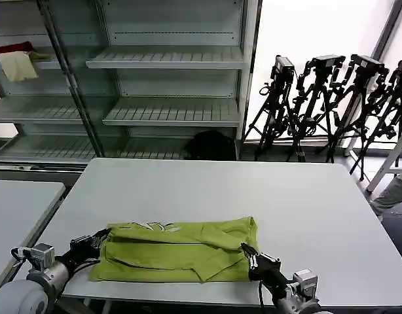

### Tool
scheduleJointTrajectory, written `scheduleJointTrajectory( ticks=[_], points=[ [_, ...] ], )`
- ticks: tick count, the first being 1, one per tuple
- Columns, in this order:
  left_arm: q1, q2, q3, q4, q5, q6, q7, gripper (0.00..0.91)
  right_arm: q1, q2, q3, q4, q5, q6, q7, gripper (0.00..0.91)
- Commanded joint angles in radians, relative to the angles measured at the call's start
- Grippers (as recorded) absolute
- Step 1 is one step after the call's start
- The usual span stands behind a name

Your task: Fold and organize the clothes.

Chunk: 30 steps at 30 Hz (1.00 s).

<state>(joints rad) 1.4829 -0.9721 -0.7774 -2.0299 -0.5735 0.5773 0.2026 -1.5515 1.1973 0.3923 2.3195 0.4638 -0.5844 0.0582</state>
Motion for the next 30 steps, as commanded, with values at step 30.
scheduleJointTrajectory(
  ticks=[30],
  points=[
    [0.089,-0.256,-0.003,-0.14,0.1,-0.087,-0.271,0.907,0.199,0.079,-0.009,-0.06,-0.162,0.065,-0.052,0.907]
  ],
)
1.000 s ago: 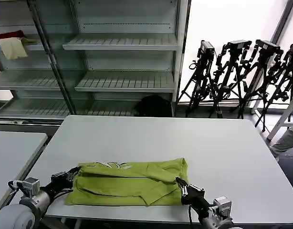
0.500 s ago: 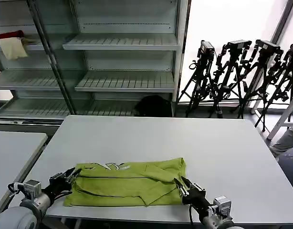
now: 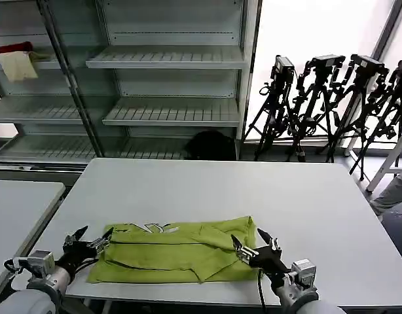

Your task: Fold and organize the clothes.

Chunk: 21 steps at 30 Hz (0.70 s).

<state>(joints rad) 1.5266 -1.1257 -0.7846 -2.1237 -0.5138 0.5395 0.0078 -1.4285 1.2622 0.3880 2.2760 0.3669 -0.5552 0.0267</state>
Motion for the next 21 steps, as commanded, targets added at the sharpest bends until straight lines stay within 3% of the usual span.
scheduleJointTrajectory(
  ticks=[1,9,21],
  points=[
    [0.055,-0.111,0.007,-0.052,0.055,-0.061,-0.077,0.907,0.081,0.014,-0.006,-0.021,-0.085,0.048,-0.028,0.907],
    [0.041,-0.192,0.076,-0.012,0.135,-0.161,-0.145,0.907,0.115,0.036,-0.02,-0.064,-0.116,0.083,-0.047,0.907],
    [0.002,-0.241,0.113,0.059,0.189,-0.193,-0.191,0.907,0.075,0.029,-0.006,-0.067,-0.105,0.094,-0.067,0.907]
  ],
)
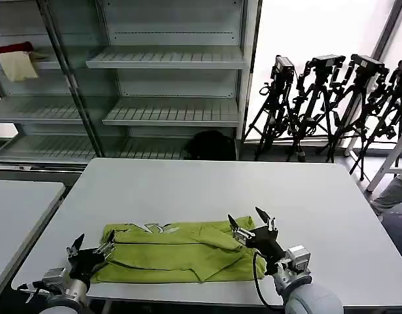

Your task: Fold and organize the clothes.

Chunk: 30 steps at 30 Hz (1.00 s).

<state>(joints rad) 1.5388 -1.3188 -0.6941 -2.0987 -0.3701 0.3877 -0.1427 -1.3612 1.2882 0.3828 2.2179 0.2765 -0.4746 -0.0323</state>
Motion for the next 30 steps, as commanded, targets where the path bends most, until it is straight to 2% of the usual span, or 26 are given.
scheduleJointTrajectory(
  ticks=[1,6,11,13,15,16,17,18,22,25,30],
  points=[
    [-0.011,-0.047,0.022,0.04,0.048,-0.043,-0.041,0.907,0.007,0.003,0.0,-0.009,-0.014,0.013,-0.009,0.907],
    [-0.01,-0.04,0.017,0.059,0.048,-0.044,-0.029,0.907,0.004,0.005,-0.001,-0.012,-0.004,0.013,-0.008,0.907],
    [-0.011,-0.044,0.026,0.072,0.049,-0.04,-0.023,0.846,0.006,0.007,-0.005,-0.014,0.0,0.012,-0.007,0.907],
    [-0.01,-0.046,0.031,0.073,0.048,-0.038,-0.017,0.796,0.007,0.007,-0.004,-0.015,0.005,0.01,-0.007,0.907],
    [-0.009,-0.047,0.034,0.073,0.047,-0.037,-0.016,0.665,0.007,0.006,-0.002,-0.015,0.008,0.009,-0.007,0.907],
    [-0.008,-0.047,0.036,0.073,0.047,-0.034,-0.016,0.484,0.007,0.005,-0.001,-0.015,0.011,0.009,-0.006,0.907],
    [-0.008,-0.048,0.037,0.073,0.047,-0.031,-0.016,0.443,0.007,0.005,0.0,-0.015,0.015,0.008,-0.006,0.907],
    [-0.007,-0.049,0.039,0.071,0.046,-0.028,-0.016,0.343,0.008,0.005,0.001,-0.015,0.017,0.008,-0.005,0.907],
    [0.004,-0.051,0.047,0.056,0.046,-0.024,-0.009,0.091,0.012,0.005,0.002,-0.017,0.023,0.007,-0.004,0.907],
    [0.006,-0.056,0.051,0.048,0.038,-0.009,-0.007,0.01,0.016,0.007,0.002,-0.019,0.025,0.007,-0.002,0.907],
    [0.003,-0.059,0.051,0.044,0.008,0.027,-0.005,0.01,0.019,0.009,0.003,-0.021,0.029,0.008,0.0,0.907]
  ],
)
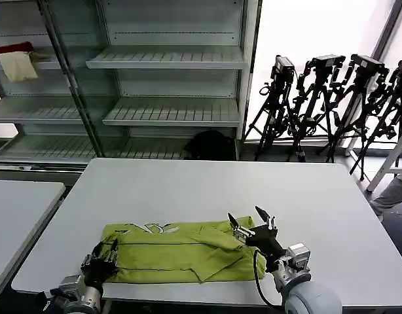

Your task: Fold and organize the clothes.

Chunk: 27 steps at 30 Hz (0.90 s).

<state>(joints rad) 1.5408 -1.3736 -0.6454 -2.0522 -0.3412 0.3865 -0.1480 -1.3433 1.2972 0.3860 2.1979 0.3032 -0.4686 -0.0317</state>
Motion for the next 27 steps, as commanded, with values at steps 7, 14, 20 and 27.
scheduleJointTrajectory(
  ticks=[7,14,20,27],
  points=[
    [-0.003,-0.002,-0.002,-0.012,-0.072,0.051,0.017,0.01,0.001,0.0,0.005,0.003,0.009,0.002,0.003,0.907],
    [-0.023,0.002,-0.016,0.001,-0.058,-0.026,0.021,0.0,-0.004,0.0,0.005,0.003,0.009,0.004,0.004,0.907],
    [-0.035,0.045,-0.093,0.004,0.038,-0.077,0.099,0.0,-0.01,0.0,0.013,0.004,0.017,0.006,0.005,0.907],
    [-0.077,0.182,-0.234,0.049,0.232,-0.115,0.205,0.0,-0.018,-0.007,0.027,0.006,0.026,0.01,0.005,0.907]
  ],
)
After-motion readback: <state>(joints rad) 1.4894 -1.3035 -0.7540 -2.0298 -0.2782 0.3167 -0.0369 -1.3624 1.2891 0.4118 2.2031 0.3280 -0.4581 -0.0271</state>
